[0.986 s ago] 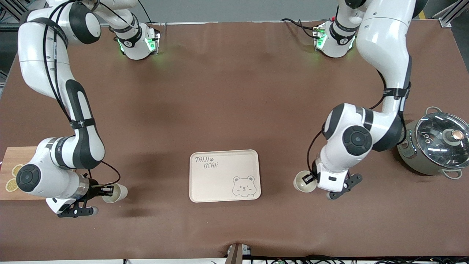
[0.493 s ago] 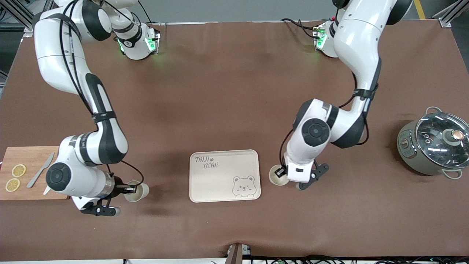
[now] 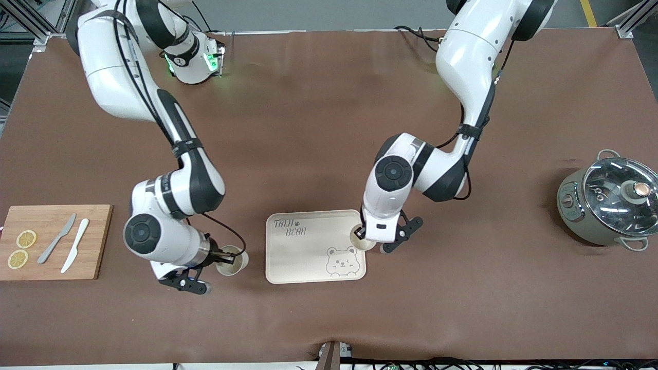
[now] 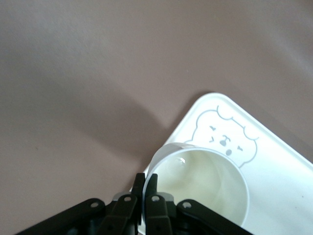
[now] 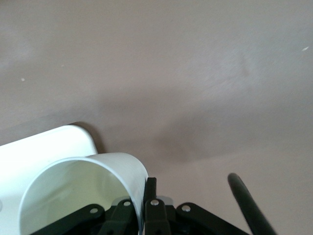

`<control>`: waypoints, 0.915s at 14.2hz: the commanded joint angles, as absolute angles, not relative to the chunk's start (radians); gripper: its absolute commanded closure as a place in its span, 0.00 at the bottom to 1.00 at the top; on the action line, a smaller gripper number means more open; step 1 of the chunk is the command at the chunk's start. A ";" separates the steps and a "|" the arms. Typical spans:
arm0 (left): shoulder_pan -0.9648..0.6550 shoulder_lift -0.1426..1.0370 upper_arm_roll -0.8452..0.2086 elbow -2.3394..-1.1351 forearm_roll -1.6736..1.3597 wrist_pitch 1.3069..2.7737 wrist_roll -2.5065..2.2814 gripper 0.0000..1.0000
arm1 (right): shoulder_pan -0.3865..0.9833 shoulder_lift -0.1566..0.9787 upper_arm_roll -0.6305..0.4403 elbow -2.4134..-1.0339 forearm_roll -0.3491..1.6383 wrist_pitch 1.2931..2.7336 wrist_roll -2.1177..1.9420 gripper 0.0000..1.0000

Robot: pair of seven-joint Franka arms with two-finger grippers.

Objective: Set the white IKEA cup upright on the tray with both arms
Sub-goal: 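Carry both white cups toward the bear tray with both grippers, then lower both cups upright onto the tray and open both grippers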

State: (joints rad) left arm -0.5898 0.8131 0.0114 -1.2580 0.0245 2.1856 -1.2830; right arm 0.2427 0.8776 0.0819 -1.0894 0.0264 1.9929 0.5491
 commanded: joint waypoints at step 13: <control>-0.680 0.896 0.057 -1.233 0.020 2.263 -1.353 1.00 | 0.388 0.893 0.058 -1.164 0.014 2.172 0.772 0.97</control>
State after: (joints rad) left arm -0.6637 0.8822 0.0371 -1.2570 0.0245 2.2572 -1.3391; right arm 0.3689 0.8989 0.0696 -1.1173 0.0247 2.1189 0.7435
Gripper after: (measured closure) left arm 0.960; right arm 0.960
